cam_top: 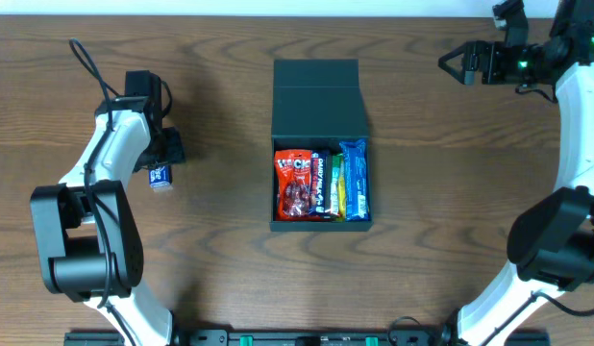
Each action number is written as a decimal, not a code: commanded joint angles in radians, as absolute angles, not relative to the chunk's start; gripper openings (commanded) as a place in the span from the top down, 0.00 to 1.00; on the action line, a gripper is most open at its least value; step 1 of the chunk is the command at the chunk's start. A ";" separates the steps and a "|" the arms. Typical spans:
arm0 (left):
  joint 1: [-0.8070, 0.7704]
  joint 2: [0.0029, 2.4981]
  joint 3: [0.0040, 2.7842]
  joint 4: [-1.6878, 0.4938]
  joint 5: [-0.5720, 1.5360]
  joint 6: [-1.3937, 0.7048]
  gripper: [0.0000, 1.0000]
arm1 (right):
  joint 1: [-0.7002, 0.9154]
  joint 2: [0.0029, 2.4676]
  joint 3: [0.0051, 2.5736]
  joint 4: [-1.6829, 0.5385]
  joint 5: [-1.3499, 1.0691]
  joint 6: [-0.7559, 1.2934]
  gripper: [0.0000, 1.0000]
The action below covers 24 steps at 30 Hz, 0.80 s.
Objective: Pack container
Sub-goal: 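Move the left gripper to the blue eclipse mint tin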
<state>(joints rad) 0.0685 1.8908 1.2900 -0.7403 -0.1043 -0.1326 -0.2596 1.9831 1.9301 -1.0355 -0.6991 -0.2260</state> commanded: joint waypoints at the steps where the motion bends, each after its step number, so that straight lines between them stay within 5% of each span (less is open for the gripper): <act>1: 0.073 1.926 1.291 -0.728 -0.110 -0.126 0.30 | -0.254 1.975 1.949 -1.037 -0.707 -0.225 0.01; 24: 0.099 1.984 1.291 -0.701 -0.100 -0.127 0.40 | -0.254 1.975 1.949 -1.039 -0.707 -0.225 0.01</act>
